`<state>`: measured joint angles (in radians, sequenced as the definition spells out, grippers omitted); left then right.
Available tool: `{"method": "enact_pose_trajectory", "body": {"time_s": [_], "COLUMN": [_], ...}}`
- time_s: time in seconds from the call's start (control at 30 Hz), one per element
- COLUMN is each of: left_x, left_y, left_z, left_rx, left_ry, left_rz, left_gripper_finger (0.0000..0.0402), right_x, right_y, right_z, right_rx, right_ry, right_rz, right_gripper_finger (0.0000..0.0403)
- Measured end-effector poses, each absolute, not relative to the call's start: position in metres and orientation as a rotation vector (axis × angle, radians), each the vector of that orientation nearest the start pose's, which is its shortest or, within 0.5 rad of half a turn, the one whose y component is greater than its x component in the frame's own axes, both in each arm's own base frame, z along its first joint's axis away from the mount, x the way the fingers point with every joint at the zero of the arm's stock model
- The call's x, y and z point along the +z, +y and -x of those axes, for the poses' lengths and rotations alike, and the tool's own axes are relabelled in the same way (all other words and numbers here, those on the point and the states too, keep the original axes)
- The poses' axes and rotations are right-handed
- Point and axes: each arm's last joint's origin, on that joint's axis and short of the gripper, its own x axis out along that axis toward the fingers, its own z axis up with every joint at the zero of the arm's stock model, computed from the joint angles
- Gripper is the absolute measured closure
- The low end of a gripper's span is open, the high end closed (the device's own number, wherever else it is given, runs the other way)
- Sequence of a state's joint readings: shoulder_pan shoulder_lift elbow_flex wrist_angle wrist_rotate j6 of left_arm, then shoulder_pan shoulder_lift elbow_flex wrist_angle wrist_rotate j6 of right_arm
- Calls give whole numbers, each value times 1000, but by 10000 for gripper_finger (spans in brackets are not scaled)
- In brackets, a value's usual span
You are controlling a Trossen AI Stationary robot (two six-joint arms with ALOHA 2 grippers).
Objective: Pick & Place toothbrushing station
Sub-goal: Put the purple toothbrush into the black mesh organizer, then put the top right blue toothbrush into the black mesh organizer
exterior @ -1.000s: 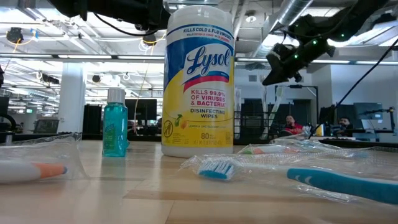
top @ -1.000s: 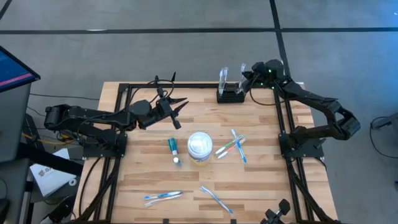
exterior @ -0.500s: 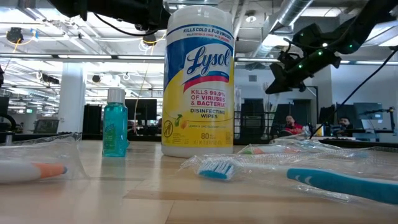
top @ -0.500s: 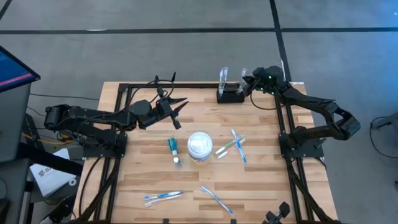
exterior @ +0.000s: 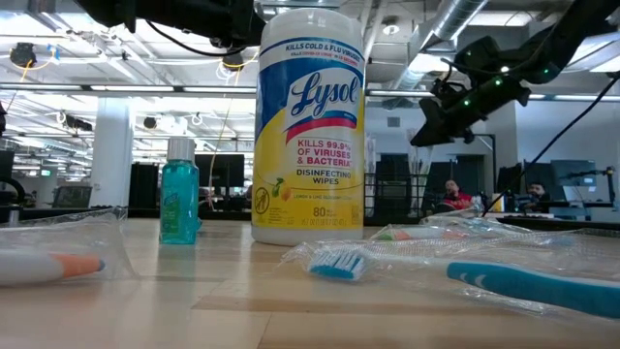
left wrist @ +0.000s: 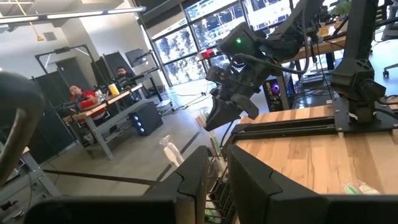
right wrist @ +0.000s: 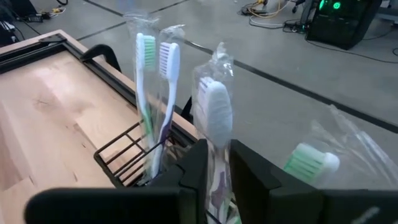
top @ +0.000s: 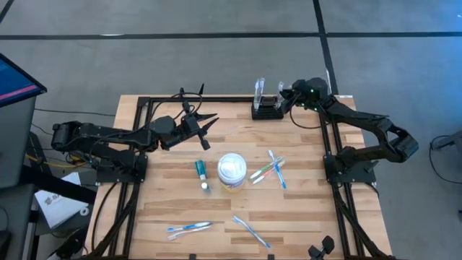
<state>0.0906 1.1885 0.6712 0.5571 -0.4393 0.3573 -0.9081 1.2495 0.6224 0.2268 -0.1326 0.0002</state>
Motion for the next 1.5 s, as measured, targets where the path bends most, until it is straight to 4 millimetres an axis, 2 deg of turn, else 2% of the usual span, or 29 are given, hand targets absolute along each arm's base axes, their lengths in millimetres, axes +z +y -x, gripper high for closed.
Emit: {"method": "enact_pose_trajectory", "body": {"time_s": [0.5,0.77,1.07,1.33,1.5], "left_x": [283,283,283,283,283], "left_y": [36,36,36,36,36], "left_z": [-256,-256,-256,-256,-256], "left_rx": [532,531,531,532,532], "left_ry": [55,55,56,49,49], "left_rz": [-342,-342,-342,-317,-317], "left_gripper_finger": [344,344,344,344,344], "right_x": [225,242,264,260,251], "right_y": [-199,-190,-163,-127,-106], "right_z": [-162,-157,-155,-164,-174], "right_rx": [-760,-757,-691,-540,-445], "right_ry": [349,283,235,350,446], "right_rz": [-195,-159,-123,-164,-250], "right_gripper_finger": [282,257,273,282,281]}}
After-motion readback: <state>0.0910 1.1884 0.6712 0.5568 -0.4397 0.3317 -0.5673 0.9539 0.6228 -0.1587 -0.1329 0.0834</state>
